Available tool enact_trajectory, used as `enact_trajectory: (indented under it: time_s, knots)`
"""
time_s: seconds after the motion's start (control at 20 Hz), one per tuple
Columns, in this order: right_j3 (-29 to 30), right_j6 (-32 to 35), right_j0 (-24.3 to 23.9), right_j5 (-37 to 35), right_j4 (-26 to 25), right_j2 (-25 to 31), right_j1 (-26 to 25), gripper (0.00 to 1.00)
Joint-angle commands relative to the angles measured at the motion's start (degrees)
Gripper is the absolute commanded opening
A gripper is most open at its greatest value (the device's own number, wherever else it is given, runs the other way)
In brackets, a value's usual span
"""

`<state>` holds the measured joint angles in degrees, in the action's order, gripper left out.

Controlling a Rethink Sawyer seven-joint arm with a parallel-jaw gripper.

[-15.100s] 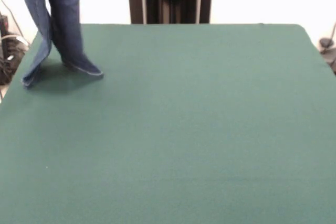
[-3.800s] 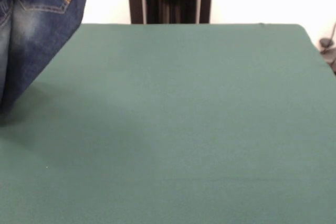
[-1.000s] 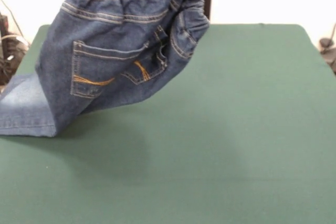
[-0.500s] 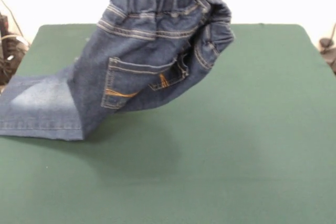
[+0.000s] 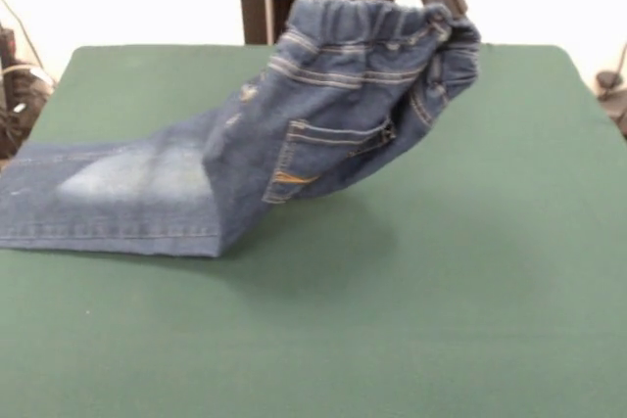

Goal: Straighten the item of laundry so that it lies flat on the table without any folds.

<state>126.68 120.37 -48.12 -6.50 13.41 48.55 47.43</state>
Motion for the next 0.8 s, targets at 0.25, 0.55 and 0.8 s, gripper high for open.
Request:
enact_trajectory:
  time_s: [0.25,0.55,0.8]
  knots:
    - [-9.48,13.09,20.12,-16.20,4.55,-21.24,0.99,0.00]
    - [-14.41,13.72,26.50,-15.77,5.32,-27.08,-3.25,0.00]
    - [-17.34,13.16,29.24,-15.60,5.83,-30.45,-6.02,0.00]
